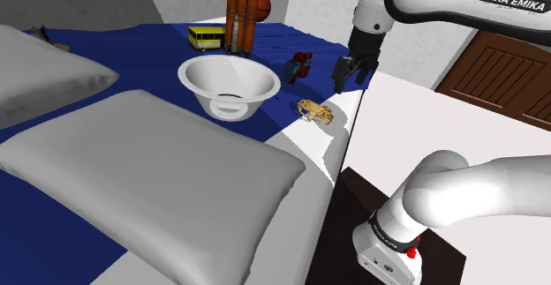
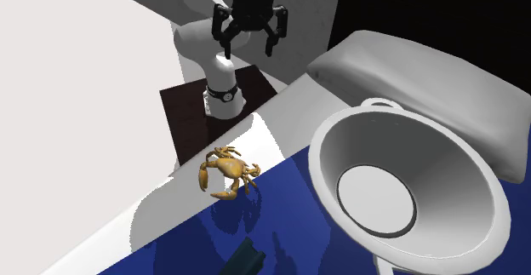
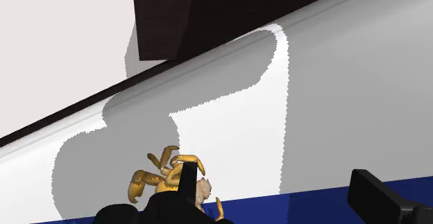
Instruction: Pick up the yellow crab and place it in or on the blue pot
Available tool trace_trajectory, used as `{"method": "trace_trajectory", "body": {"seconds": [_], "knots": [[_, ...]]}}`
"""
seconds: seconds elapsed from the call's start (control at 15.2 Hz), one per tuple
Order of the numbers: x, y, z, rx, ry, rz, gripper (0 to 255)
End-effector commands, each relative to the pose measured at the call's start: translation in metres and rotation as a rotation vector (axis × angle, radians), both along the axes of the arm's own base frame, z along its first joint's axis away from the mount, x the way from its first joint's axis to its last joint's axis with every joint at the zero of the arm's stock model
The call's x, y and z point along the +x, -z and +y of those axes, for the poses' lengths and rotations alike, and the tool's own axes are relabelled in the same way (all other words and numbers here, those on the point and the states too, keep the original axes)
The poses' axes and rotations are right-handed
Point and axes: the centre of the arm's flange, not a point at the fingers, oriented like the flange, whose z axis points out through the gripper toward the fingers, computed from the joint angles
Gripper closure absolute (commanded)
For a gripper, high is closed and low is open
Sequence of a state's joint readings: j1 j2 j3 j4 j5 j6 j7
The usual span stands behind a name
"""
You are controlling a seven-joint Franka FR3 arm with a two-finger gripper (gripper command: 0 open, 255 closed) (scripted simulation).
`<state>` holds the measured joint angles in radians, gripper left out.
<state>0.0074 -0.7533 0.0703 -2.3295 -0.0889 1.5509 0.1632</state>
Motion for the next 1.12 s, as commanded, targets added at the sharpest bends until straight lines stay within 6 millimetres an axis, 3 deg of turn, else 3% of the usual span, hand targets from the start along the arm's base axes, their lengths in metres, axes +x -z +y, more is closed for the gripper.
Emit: {"method": "trace_trajectory", "body": {"seconds": [0.0, 0.53, 1.06], "knots": [[0.0, 0.0, 0.0, 0.0, 0.0, 0.0, 0], [0.02, 0.062, -0.108, 0.181, -0.414, -0.02, 0], [0.081, 0.14, -0.186, 0.363, -0.827, -0.039, 0]]}}
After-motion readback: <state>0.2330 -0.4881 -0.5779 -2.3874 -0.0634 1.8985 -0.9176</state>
